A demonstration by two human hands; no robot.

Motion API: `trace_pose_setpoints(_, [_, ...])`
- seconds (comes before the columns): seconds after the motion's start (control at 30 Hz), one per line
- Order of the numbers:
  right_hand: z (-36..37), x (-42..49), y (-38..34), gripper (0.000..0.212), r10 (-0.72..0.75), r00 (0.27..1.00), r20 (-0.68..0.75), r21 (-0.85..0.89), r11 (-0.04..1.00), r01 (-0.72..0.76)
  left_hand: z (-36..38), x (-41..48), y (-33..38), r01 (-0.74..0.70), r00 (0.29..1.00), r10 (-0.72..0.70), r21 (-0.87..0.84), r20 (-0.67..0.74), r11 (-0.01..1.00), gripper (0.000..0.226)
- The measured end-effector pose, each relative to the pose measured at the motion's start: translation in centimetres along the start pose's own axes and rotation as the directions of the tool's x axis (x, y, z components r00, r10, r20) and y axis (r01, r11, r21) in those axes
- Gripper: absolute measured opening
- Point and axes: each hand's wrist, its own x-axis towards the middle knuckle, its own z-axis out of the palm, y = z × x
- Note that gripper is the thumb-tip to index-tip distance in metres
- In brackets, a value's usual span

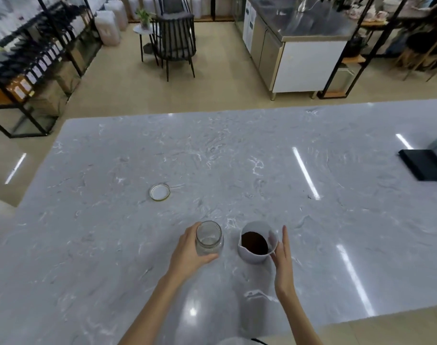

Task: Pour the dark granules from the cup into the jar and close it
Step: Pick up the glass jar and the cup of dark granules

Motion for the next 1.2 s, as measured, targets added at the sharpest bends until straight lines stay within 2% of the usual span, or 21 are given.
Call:
trace_pose_setpoints(0.13, [-1.3, 1.9, -0.2, 0.067, -0.01, 0.982, 0.187, -0.009, 1.0, 0.012, 0.3, -0.2, -0.1, 0.033, 0.999, -0.033, -0.011, -0.03, 0.999, 0.1])
trace_pose_setpoints(0.23, [-2.1, 3.6, -0.8, 0.058, 0.02, 0.93, 0.367, -0.028, 1.0, -0.01, 0.5, -0.3, -0.3, 0.056, 0.997, -0.058, -0.029, -0.049, 0.998, 0.101])
trace_pose_setpoints(0.3, [-2.4, 4.4, -1.6, 0.062, 0.008, 0.889, 0.458, -0.076, 0.997, 0.03, 0.7, -0.4, -0.3, 0.073, 0.995, -0.075, -0.032, -0.066, 0.997, 0.102])
trace_pose_setpoints(0.47, [-3.0, 4.5, -1.7, 0.102, 0.005, 0.842, 0.539, -0.171, 0.98, 0.104, 0.9, -0.5, 0.1, 0.089, 0.991, -0.094, -0.055, -0.091, 0.994, 0.098])
trace_pose_setpoints(0.57, [-3.2, 3.8, -0.1, 0.112, -0.06, 0.843, 0.535, -0.2, 0.96, 0.195, 1.0, -0.5, 0.4, 0.097, 0.989, -0.103, -0.063, -0.103, 0.993, 0.099])
trace_pose_setpoints(0.73, [-1.7, 4.4, -0.6, 0.097, -0.14, 0.853, 0.502, -0.176, 0.95, 0.259, 0.9, -0.4, 0.5, 0.116, 0.989, -0.121, -0.062, -0.089, 0.991, 0.102])
trace_pose_setpoints(0.83, [-1.7, 5.1, -0.7, 0.098, -0.188, 0.891, 0.413, -0.137, 0.954, 0.265, 0.6, -0.1, 0.5, 0.117, 0.991, -0.119, -0.031, -0.062, 0.993, 0.102])
trace_pose_setpoints(1.2, [-2.8, 7.2, -0.3, 0.094, -0.18, 0.911, 0.371, -0.176, 0.95, 0.259, 0.2, 1.0, 0.8, 0.098, 0.995, -0.098, 0.081, -0.006, 0.992, 0.098])
